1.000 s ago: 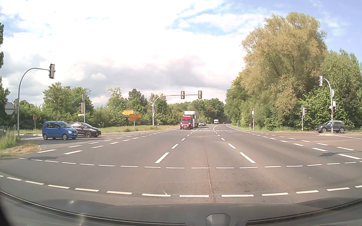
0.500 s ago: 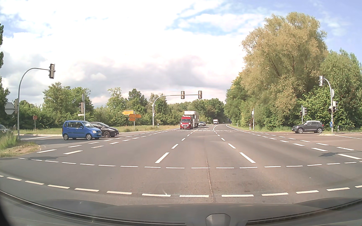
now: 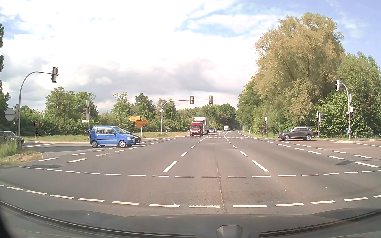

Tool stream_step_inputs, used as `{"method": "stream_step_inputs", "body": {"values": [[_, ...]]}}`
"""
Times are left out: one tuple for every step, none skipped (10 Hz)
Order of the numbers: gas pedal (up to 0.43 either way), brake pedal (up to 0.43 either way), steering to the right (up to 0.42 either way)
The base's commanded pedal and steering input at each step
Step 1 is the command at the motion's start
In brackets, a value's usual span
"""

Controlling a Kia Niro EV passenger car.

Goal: Follow the waypoints while adhering to traffic rules and regulations

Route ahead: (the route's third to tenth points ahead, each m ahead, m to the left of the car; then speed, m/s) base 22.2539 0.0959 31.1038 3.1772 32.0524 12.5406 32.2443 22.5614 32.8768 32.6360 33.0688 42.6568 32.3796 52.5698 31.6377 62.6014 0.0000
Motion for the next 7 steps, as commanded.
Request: {"method": "stream_step_inputs", "body": {"values": [[0.0,0.256,0.008],[0.0,0.256,0.008],[0.0,0.25,0.008],[0.0,0.256,0.008],[0.0,0.256,0.008],[0.0,0.25,0.009],[0.0,0.256,0.008]]}}
